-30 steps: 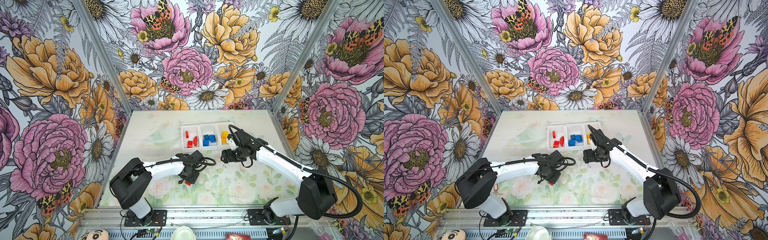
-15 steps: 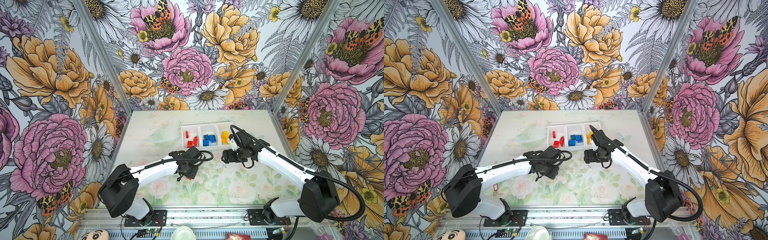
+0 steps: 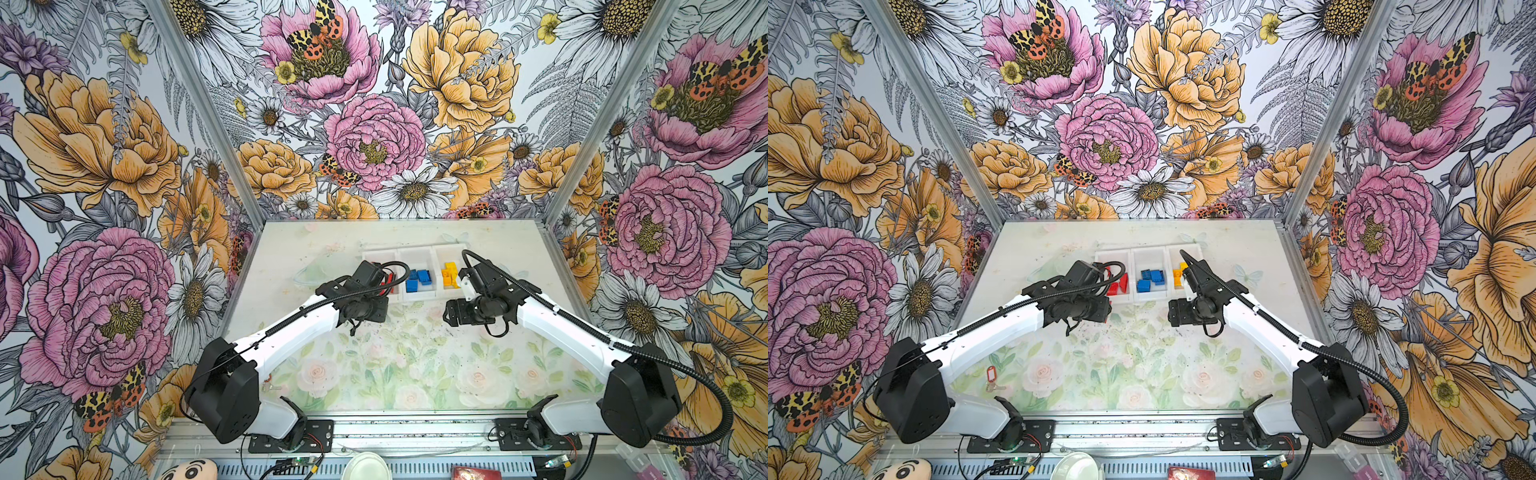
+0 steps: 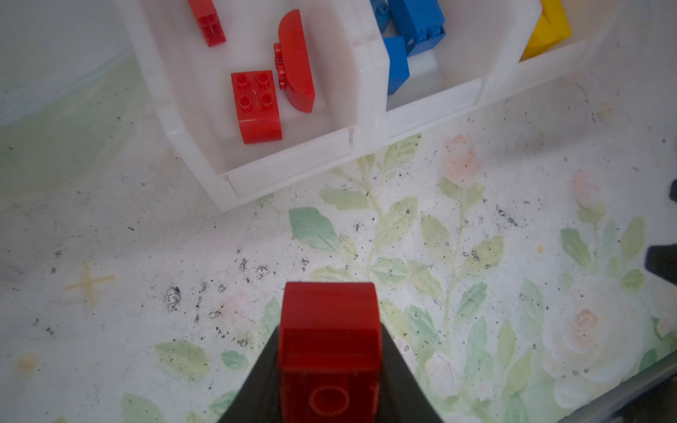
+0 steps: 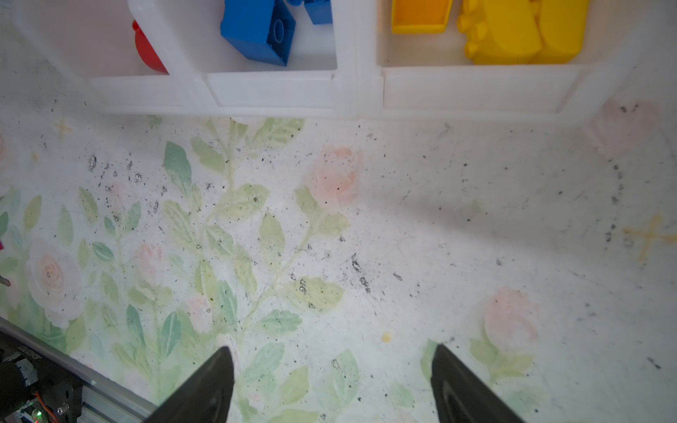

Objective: Sort the legos into containers by color
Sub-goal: Place the lego in the container.

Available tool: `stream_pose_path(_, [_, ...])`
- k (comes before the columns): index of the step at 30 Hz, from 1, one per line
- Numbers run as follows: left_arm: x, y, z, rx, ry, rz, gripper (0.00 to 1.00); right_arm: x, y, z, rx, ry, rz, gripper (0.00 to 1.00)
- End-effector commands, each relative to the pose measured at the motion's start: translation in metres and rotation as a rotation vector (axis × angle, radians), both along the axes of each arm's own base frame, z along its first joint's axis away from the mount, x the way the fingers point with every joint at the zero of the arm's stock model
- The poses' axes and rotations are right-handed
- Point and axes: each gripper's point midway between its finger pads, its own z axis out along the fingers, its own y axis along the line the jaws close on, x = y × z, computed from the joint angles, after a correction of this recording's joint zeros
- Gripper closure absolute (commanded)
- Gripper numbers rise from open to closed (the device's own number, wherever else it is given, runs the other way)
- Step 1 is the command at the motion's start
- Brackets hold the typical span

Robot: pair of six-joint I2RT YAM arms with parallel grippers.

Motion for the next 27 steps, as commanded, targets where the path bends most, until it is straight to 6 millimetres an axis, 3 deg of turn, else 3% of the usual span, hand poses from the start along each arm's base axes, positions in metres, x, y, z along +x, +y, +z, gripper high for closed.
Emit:
stream_pose_path(1, [0.029,-0.005,0.022,-0.066,-0.070,0.049,0.74,0.004,0.001,0.010,0.034,-0.031,-0.019,0.14])
stream_pose_path(7, [0.064,-0.012,0.037,-0.092,-0.117,0.065,0.74,0.006,0.003,0.014,0.048,-0.042,-0.026,0.14])
stream_pose_path(13, [0.102,-0.016,0.040,-0.089,-0.146,0.081,0.74,0.007,0.004,0.016,0.060,-0.048,-0.030,0.14])
stream_pose_path(21, [0.150,-0.023,0.023,-0.079,-0.167,0.111,0.74,0.010,0.006,0.019,0.070,-0.055,-0.030,0.14])
stream_pose_path(22, [0.156,-0.025,0.007,-0.060,-0.145,0.111,0.74,0.009,0.005,0.018,0.069,-0.054,-0.032,0.14])
stream_pose_path(27, [0.175,-0.027,-0.009,-0.034,-0.141,0.116,0.74,0.010,0.005,0.019,0.073,-0.052,-0.034,0.14])
